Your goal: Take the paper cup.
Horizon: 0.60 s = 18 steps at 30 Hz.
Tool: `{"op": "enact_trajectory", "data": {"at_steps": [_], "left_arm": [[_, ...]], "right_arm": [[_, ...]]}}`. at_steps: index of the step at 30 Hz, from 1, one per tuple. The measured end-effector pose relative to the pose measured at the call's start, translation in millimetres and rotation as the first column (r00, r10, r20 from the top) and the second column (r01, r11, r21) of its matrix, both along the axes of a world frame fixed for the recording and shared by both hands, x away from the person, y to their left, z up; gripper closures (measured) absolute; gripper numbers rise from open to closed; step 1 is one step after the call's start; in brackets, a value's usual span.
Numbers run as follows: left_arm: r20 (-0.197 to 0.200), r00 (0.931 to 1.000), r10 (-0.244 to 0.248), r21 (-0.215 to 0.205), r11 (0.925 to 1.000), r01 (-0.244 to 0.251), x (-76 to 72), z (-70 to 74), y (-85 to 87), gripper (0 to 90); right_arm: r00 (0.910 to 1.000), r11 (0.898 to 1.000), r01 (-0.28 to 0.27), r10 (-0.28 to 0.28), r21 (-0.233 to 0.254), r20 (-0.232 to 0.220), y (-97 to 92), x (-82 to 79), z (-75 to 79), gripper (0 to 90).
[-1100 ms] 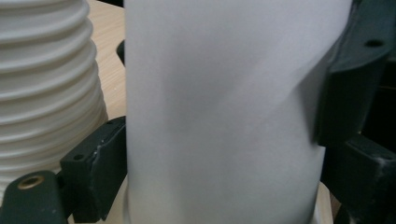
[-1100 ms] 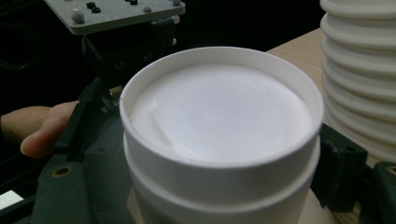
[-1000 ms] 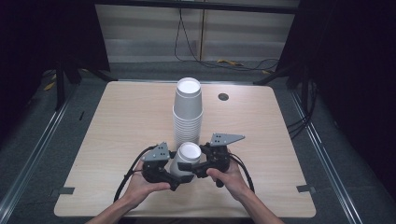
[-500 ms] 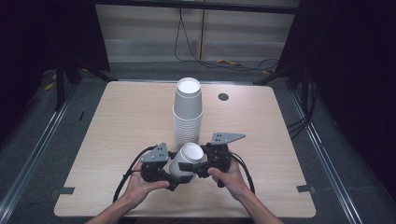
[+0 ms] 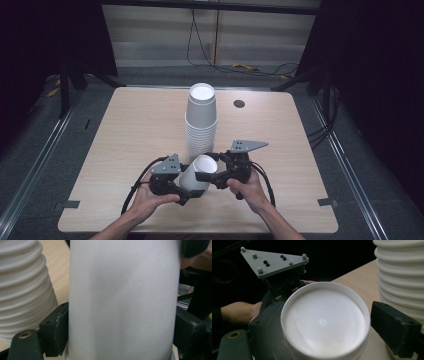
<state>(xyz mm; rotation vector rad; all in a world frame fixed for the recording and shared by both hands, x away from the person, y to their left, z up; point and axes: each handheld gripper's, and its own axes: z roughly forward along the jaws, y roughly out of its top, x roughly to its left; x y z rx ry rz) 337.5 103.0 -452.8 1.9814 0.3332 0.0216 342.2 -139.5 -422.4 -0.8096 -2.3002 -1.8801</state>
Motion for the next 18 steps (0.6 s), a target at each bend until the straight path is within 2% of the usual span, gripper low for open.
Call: {"op": "enact_trajectory", "data": {"at_steps": [6, 10, 18], "left_arm": [[-0.017, 0.9995, 0.027, 0.018, 0.9995, -0.026, 4.5, -0.2, 6.7, 15.5], [-0.016, 0.9993, 0.032, 0.023, 0.9992, -0.032, 5.5, 0.7, 9.4, 15.5], [-0.011, 0.9997, 0.022, 0.052, 0.9984, -0.021, 8.3, 8.6, 9.8, 15.5]], "right_arm": [[1.0000, 1.000, -0.001, 0.001, 0.016, -0.009, -7.9, 1.0, 3.6, 13.4], [0.9999, 1.000, 0.010, -0.010, 0.004, -0.008, -12.0, 1.5, 5.6, 13.4], [0.9994, 0.997, -0.018, 0.021, -0.078, 0.028, -19.2, -0.1, 7.8, 13.4]]}}
